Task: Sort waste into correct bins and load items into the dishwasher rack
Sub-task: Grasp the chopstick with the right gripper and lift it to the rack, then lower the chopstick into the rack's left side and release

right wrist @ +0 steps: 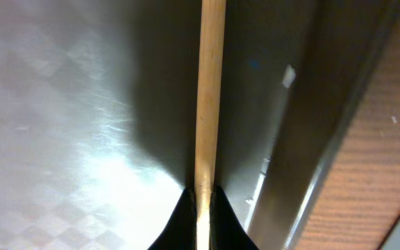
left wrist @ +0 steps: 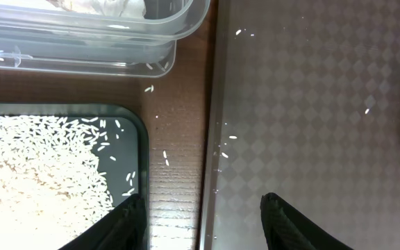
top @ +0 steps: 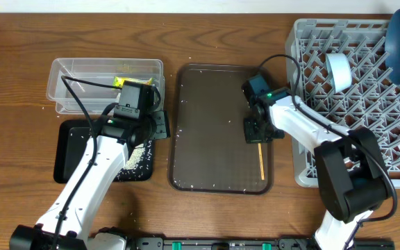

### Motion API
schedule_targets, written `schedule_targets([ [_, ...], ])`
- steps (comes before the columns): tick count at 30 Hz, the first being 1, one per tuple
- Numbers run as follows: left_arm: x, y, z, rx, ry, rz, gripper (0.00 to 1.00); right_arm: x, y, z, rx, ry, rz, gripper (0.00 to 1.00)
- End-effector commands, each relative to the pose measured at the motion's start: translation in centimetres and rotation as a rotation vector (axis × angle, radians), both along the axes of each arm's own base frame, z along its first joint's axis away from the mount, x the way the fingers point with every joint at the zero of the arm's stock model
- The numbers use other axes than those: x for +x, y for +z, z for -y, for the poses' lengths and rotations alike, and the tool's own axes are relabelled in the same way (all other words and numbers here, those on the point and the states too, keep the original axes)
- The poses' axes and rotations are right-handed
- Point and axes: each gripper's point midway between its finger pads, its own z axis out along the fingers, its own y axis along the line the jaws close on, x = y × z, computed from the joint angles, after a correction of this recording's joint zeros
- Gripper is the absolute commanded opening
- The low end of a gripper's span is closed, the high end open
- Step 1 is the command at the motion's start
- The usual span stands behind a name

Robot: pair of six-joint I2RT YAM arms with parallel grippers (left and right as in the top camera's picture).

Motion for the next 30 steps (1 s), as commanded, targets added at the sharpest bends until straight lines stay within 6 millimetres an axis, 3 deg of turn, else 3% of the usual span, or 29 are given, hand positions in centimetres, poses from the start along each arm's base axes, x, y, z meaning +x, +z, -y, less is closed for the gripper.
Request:
schedule_targets([
  [1, 0.3, 0.4, -0.2, 0.003, 0.005, 0.01, 0.56, 3.0, 5.5, -0.9, 0.062, 0.103, 0.159, 0.01],
  [6, 0.3, 0.3, -0.2, 0.003, 0.005, 0.01, 0.56, 5.5, 12.0, 1.3, 0.086, 0.1, 0.34, 0.01],
  [10, 0.3, 0.3, -0.2, 0.003, 0.005, 0.01, 0.56, 6.1, 14.5, 5.3, 0.05, 0.039, 0.406, 0.01],
  [19, 0.3, 0.4, -0.2, 0.003, 0.005, 0.01, 0.56, 5.4, 13.6, 13.1, -0.025, -0.062, 0.331, 0.01],
  [24, 0.3, 0.3, -0.2, 0.003, 0.005, 0.01, 0.56, 5.3, 13.4, 14.8, -0.033, -0.105, 0.325, 0.01],
  [30, 0.5, 0.5, -0.1, 0.001, 0.005, 0.02, 0.56, 4.7, 11.9, 15.0, -0.037, -0.107, 0.284, 0.01],
])
